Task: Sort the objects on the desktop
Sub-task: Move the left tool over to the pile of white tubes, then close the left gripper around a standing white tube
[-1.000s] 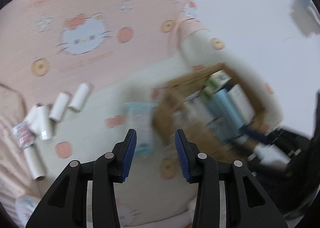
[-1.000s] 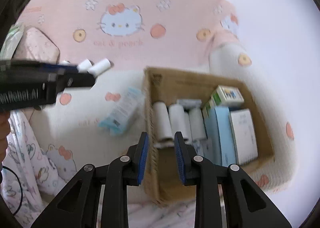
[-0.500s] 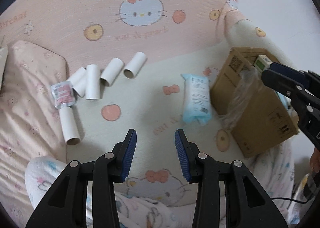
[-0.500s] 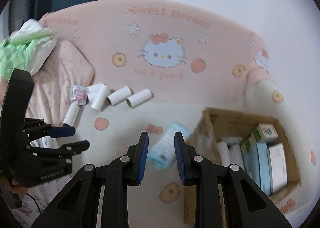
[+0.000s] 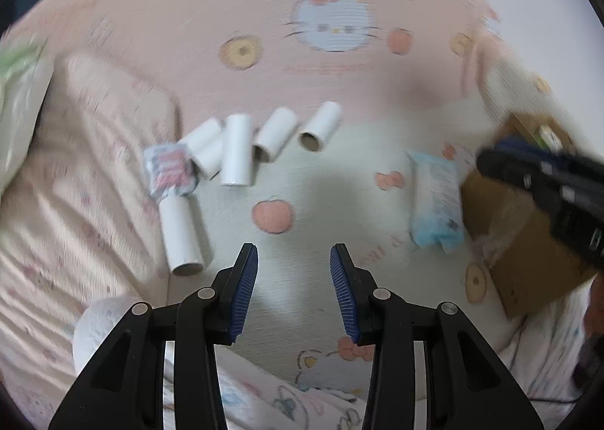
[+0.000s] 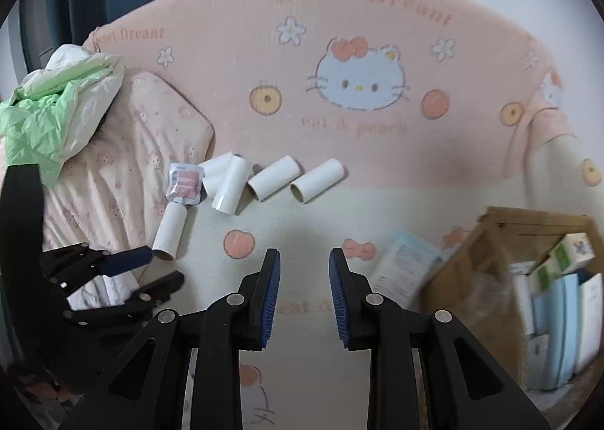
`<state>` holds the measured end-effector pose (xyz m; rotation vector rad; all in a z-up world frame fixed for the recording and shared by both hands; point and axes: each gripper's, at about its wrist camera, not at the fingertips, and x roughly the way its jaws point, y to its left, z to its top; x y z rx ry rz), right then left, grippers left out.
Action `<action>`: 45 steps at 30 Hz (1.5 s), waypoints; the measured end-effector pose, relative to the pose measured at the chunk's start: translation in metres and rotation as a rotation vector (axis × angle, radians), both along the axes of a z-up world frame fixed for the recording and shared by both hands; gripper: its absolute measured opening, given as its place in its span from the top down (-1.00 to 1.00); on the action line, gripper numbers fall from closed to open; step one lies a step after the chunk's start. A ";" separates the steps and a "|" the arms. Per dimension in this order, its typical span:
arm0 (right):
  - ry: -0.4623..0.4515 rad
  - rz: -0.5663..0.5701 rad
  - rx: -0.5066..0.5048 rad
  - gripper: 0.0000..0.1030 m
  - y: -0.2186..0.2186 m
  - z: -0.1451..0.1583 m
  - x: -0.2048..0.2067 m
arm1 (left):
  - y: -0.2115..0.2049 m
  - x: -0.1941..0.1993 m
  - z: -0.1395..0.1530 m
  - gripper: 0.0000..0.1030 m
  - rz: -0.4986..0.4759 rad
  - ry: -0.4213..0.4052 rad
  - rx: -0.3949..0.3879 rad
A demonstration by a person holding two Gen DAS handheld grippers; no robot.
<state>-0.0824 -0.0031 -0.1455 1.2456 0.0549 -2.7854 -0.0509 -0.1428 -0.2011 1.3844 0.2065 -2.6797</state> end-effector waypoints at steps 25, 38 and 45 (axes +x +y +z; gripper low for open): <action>-0.238 0.288 -0.055 0.54 -0.099 -0.094 -0.096 | -0.164 -0.048 -0.093 -0.04 0.483 -0.148 0.472; -0.326 0.355 -0.170 0.00 -0.131 -0.130 -0.123 | -0.174 -0.064 -0.110 -0.01 0.538 -0.148 0.597; -0.379 0.352 -0.127 -0.01 -0.136 -0.155 -0.134 | -0.163 -0.075 -0.117 0.01 0.474 -0.199 0.597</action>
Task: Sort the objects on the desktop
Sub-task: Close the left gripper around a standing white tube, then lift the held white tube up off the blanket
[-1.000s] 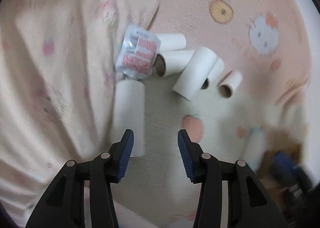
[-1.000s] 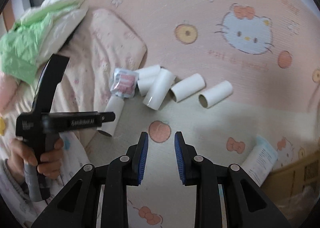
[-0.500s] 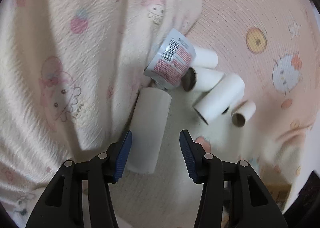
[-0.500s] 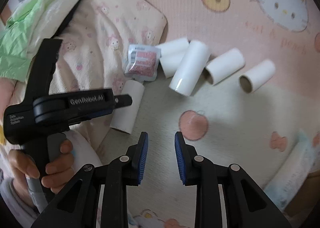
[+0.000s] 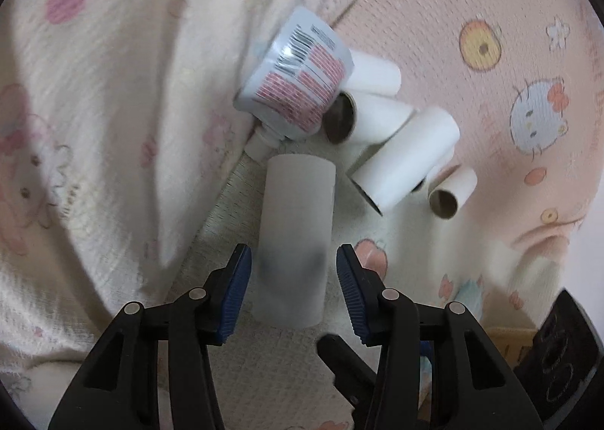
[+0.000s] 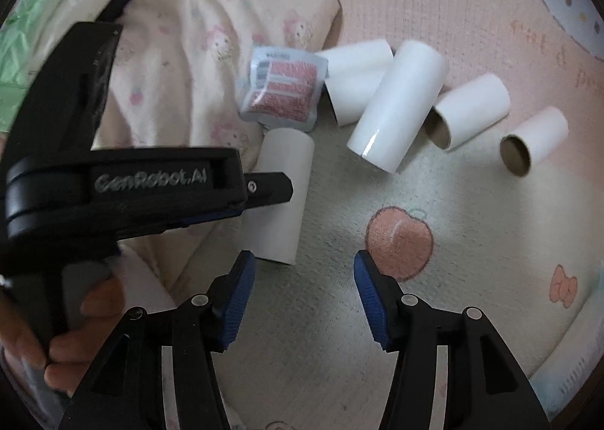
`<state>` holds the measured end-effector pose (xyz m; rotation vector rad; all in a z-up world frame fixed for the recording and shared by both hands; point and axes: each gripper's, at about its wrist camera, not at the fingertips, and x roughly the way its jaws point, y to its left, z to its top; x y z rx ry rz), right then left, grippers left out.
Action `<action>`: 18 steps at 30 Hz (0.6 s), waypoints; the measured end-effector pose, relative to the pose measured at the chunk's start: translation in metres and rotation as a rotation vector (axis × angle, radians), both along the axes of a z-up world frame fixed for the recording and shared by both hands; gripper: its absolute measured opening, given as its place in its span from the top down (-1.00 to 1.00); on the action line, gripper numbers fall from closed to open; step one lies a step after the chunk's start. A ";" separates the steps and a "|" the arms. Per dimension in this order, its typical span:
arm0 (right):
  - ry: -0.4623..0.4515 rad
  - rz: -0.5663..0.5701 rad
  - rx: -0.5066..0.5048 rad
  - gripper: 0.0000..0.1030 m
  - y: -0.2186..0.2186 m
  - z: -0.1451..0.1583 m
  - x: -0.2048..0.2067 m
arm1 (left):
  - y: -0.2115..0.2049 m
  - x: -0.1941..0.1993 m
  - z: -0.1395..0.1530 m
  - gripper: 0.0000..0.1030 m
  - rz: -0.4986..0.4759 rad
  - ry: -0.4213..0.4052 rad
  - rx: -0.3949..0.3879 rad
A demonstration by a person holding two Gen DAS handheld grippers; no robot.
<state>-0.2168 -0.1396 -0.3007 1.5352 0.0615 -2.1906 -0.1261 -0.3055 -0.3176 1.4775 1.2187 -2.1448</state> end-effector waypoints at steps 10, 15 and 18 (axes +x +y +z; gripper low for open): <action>-0.057 -0.004 -0.059 -0.01 -0.003 -0.017 -0.014 | 0.012 -0.007 -0.008 0.13 -0.058 -0.004 0.032; -0.048 -0.014 -0.100 0.00 0.000 -0.013 -0.017 | 0.016 -0.005 -0.009 0.13 -0.085 0.009 0.055; -0.054 -0.018 -0.099 0.00 0.003 -0.016 -0.015 | 0.024 -0.006 -0.009 0.13 -0.121 0.009 0.056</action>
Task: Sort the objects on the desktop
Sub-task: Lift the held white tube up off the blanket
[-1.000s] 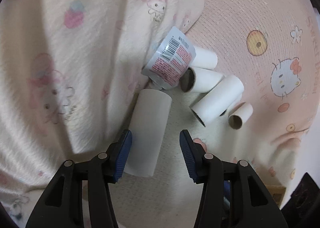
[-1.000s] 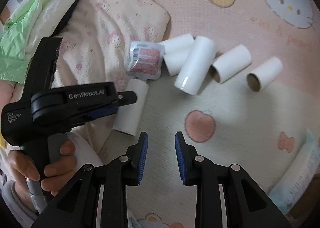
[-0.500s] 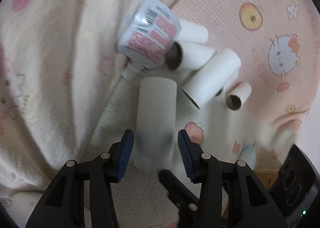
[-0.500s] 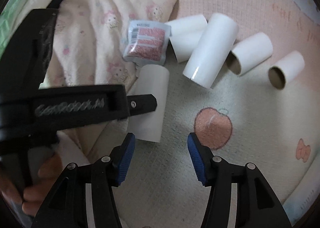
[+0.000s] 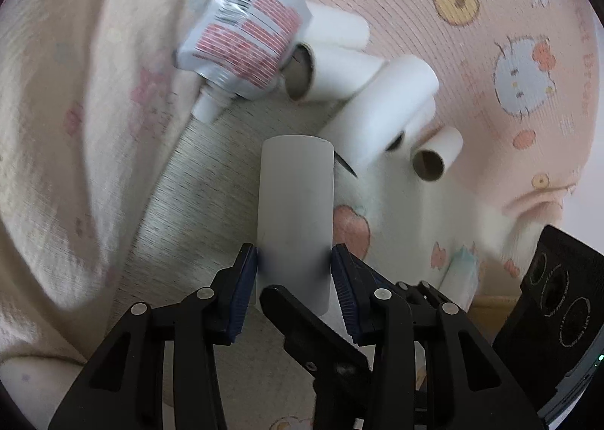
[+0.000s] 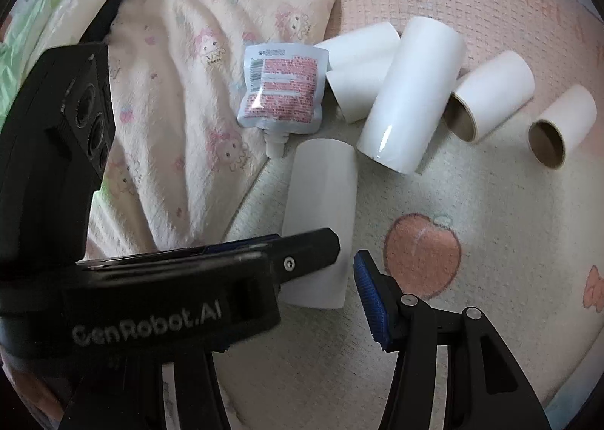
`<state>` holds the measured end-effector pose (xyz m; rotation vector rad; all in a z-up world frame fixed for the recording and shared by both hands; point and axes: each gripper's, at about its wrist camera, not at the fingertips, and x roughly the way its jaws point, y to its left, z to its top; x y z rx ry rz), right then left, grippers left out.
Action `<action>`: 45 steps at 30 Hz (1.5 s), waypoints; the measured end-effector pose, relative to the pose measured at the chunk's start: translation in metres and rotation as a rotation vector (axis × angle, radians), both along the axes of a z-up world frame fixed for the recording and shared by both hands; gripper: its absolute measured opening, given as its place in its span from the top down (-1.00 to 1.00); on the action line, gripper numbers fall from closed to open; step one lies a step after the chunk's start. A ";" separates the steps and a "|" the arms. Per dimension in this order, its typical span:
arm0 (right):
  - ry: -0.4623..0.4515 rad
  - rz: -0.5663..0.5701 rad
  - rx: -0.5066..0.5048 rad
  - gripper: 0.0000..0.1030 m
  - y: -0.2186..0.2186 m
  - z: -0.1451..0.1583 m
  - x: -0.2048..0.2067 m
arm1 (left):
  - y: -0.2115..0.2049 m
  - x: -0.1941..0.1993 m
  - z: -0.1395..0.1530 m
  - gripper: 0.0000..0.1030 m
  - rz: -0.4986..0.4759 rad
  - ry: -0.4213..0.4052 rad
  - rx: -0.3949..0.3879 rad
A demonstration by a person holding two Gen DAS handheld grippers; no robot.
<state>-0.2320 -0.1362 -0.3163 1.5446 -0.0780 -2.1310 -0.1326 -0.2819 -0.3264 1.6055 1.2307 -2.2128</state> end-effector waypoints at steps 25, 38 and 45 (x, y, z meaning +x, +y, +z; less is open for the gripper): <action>-0.054 -0.153 0.086 0.20 0.085 -0.005 0.082 | 0.095 0.013 0.005 0.13 -0.288 0.082 0.028; -0.087 -0.219 0.072 0.18 0.114 0.007 0.089 | 0.091 -0.001 -0.004 0.10 -0.263 0.088 0.074; -0.117 -0.245 0.046 0.18 0.110 -0.003 0.070 | 0.080 -0.007 -0.015 0.10 -0.191 0.090 0.144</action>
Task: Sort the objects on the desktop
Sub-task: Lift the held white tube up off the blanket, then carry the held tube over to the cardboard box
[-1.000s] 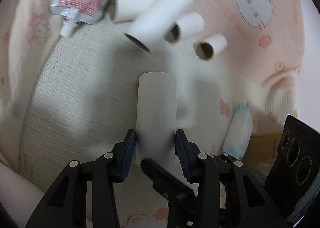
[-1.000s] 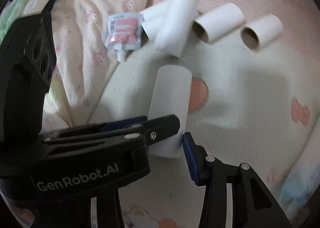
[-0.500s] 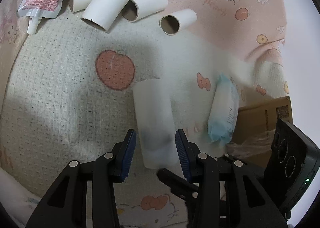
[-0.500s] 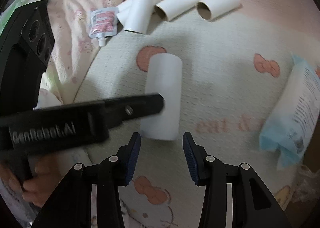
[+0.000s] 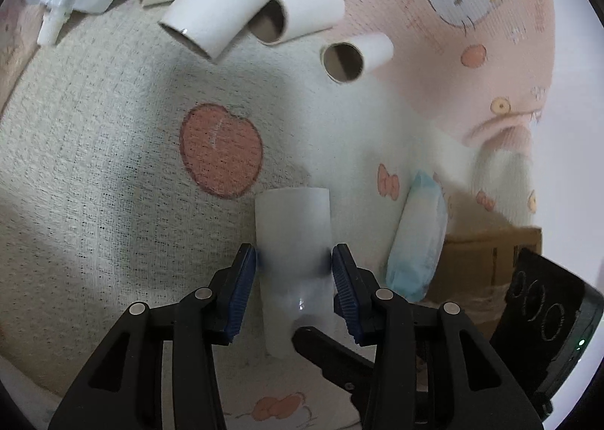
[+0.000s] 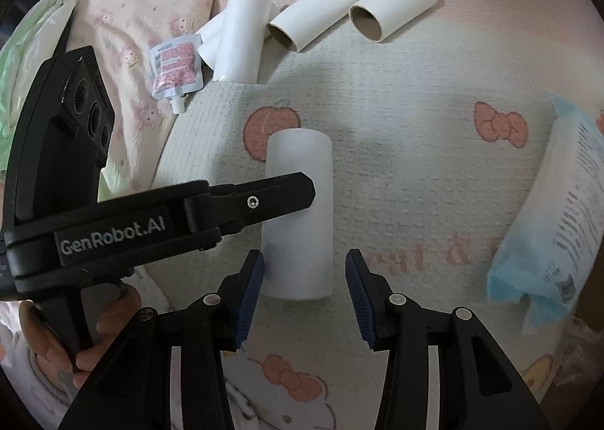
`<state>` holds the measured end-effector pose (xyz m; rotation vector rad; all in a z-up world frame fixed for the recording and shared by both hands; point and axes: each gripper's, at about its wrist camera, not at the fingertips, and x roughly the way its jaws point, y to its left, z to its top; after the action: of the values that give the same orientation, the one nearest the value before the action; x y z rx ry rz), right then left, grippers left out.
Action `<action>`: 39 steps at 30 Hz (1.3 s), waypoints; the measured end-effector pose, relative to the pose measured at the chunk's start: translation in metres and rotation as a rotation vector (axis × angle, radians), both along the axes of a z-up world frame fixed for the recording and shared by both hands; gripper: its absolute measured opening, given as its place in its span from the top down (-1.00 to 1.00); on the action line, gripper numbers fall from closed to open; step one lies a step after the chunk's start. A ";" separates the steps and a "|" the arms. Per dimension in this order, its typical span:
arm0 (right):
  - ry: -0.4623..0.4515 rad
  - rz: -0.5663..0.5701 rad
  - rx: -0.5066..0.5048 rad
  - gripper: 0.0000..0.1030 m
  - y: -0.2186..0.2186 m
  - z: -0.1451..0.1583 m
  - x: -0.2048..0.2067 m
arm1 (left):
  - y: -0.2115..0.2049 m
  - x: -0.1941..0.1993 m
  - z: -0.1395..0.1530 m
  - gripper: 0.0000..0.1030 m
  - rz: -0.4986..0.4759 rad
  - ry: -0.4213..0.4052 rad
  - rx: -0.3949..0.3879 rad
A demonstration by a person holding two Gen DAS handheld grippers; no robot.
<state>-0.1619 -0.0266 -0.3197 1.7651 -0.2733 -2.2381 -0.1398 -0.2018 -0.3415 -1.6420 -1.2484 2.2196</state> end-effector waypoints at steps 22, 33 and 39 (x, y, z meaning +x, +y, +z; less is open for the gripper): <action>0.001 -0.007 -0.003 0.19 -0.010 -0.003 0.003 | 0.002 0.004 -0.009 0.07 0.022 -0.011 0.102; 0.083 -0.005 -0.018 0.19 -0.001 0.036 0.045 | 0.028 0.032 0.037 0.07 -0.054 0.122 0.056; 0.136 -0.005 -0.036 0.19 0.015 0.069 0.070 | 0.049 0.038 0.069 0.08 -0.066 0.182 0.073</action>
<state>-0.0924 -0.0114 -0.2503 1.5879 -0.2875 -2.3290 -0.1017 -0.1530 -0.2727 -1.3991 -1.1954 2.1992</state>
